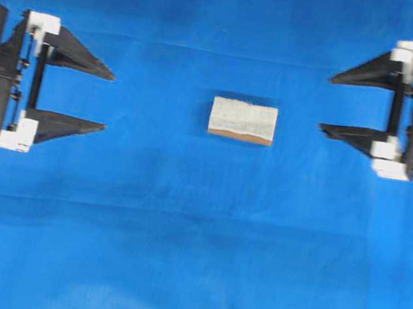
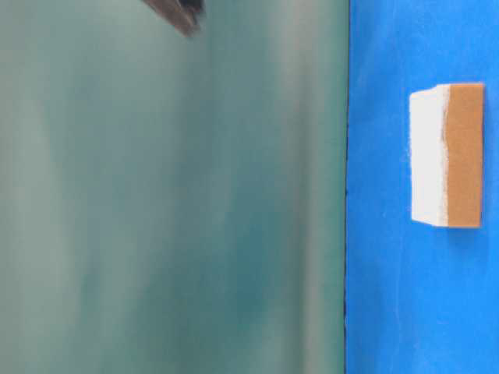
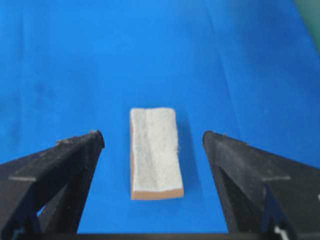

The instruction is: Hand over the sponge with the left arm and wipe it with the right arm.

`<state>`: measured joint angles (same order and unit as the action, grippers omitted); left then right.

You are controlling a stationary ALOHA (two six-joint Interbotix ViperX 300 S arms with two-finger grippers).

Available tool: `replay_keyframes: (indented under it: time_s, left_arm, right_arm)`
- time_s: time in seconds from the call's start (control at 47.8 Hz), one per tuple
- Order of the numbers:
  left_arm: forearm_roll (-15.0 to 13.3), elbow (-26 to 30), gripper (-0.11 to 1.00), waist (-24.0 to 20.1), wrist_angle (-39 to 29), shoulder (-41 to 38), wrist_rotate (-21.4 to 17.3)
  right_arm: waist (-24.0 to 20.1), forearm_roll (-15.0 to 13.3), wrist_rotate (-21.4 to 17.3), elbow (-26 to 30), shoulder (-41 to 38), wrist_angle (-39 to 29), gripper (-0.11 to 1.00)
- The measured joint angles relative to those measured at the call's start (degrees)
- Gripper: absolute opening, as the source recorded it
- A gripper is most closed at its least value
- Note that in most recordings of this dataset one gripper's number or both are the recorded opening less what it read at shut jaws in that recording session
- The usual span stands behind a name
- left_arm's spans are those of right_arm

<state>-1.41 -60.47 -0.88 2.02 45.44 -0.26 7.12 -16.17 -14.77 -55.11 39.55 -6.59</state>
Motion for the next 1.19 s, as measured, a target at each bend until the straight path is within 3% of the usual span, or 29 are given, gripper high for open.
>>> replay_keyframes:
  time_s: [0.293, 0.586, 0.941, 1.192]
  left_arm:
    - [-0.09, -5.36, 0.88, 0.00, -4.04, 11.25, 0.09]
    - [-0.09, -12.74, 0.88, 0.00, -5.01, 22.50, 0.09]
    - [-0.09, -18.72, 0.87, 0.00, -5.36, 27.42, 0.09]
    - [0.00, -18.72, 0.87, 0.00, -5.36, 27.86, 0.09]
  right_arm:
    - [-0.18, 0.09, -0.09, -7.65, 15.91, -3.69, 0.74]
    - [-0.18, 3.52, -0.18, -16.52, 25.31, -4.57, 0.74]
    - [-0.18, 5.80, -0.09, -23.73, 25.84, 6.15, 0.73]
    - [-0.18, 5.80, -0.09, -23.91, 25.40, 6.68, 0.73]
